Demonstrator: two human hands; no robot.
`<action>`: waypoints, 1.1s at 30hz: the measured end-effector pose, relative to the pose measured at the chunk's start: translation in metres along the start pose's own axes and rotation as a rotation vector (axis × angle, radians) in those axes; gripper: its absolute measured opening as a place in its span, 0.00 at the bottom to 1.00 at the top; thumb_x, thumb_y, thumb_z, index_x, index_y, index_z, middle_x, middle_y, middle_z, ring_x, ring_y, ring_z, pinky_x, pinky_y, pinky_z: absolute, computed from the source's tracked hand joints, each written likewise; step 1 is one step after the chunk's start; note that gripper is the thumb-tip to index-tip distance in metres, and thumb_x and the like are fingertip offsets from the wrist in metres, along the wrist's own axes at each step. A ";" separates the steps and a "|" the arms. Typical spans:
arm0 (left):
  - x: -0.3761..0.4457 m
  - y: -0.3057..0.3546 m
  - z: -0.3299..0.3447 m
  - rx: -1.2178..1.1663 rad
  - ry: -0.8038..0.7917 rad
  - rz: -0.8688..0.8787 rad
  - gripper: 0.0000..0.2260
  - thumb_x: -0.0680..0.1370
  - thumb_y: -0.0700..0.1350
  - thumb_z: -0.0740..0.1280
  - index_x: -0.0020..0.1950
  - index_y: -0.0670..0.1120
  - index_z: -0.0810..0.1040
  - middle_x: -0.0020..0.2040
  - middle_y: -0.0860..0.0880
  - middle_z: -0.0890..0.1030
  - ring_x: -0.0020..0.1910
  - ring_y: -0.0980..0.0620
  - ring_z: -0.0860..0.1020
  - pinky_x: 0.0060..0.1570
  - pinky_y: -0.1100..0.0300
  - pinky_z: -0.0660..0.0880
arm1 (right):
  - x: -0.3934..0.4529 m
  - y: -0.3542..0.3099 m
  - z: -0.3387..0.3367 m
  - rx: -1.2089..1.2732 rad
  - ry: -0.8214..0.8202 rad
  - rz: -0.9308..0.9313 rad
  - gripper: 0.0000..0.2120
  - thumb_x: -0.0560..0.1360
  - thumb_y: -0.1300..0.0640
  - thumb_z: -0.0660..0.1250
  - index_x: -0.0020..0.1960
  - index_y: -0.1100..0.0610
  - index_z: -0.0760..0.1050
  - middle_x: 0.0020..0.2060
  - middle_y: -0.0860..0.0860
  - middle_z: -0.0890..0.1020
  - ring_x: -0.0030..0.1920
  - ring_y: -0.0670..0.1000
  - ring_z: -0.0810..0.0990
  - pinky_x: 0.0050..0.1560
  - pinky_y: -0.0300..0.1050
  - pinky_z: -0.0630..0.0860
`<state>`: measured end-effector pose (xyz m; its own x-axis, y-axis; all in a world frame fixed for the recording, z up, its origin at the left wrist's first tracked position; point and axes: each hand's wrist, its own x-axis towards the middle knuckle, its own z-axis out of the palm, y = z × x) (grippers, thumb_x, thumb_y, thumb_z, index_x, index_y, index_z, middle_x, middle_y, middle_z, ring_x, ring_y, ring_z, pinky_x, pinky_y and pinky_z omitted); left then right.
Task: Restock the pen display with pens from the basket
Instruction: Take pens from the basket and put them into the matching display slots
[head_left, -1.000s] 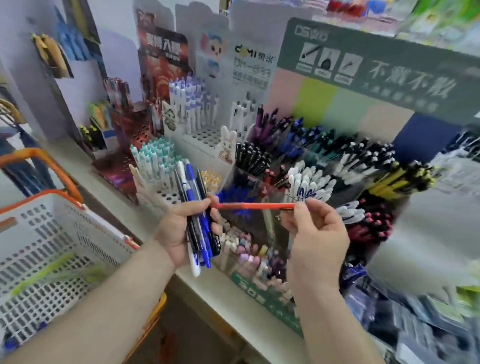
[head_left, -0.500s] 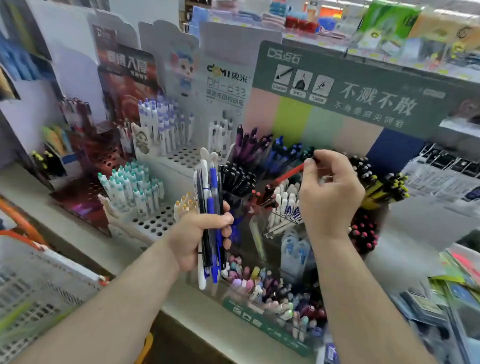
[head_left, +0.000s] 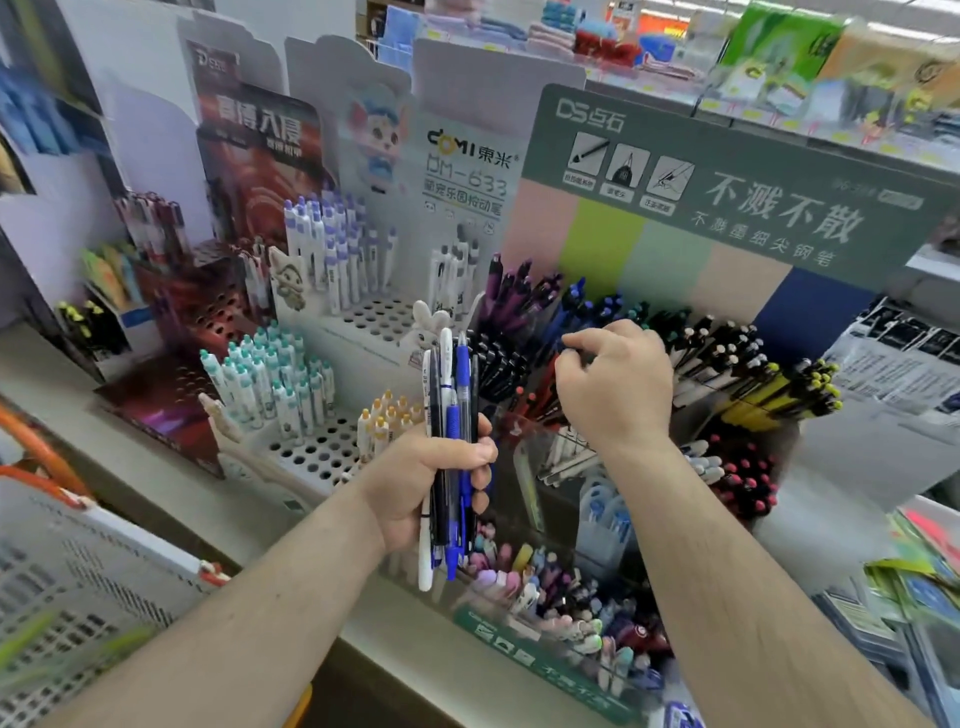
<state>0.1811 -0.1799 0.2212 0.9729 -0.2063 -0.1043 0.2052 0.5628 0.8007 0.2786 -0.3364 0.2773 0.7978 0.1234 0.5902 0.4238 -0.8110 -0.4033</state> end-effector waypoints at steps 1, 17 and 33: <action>0.001 0.000 0.000 0.001 -0.008 -0.001 0.13 0.68 0.34 0.67 0.51 0.43 0.73 0.36 0.48 0.75 0.30 0.52 0.74 0.30 0.58 0.74 | -0.002 0.001 0.000 -0.021 -0.017 -0.005 0.12 0.76 0.57 0.65 0.54 0.53 0.85 0.46 0.52 0.82 0.51 0.58 0.74 0.55 0.51 0.71; 0.010 0.000 0.008 -0.346 0.068 0.075 0.12 0.68 0.37 0.68 0.49 0.47 0.74 0.35 0.50 0.73 0.31 0.54 0.72 0.32 0.61 0.75 | -0.080 -0.035 -0.032 0.419 -0.609 0.260 0.15 0.74 0.44 0.71 0.35 0.52 0.79 0.24 0.42 0.76 0.25 0.39 0.72 0.32 0.35 0.69; 0.020 0.004 0.026 -0.420 0.306 0.216 0.08 0.78 0.38 0.61 0.44 0.51 0.72 0.32 0.53 0.73 0.30 0.56 0.72 0.35 0.61 0.74 | -0.112 -0.037 -0.037 0.733 -0.359 0.463 0.05 0.75 0.61 0.73 0.43 0.52 0.82 0.33 0.51 0.84 0.29 0.50 0.82 0.27 0.36 0.76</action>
<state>0.1981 -0.2031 0.2376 0.9713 0.1553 -0.1804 -0.0383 0.8498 0.5257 0.1577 -0.3415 0.2523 0.9874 0.1472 0.0589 0.0982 -0.2762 -0.9561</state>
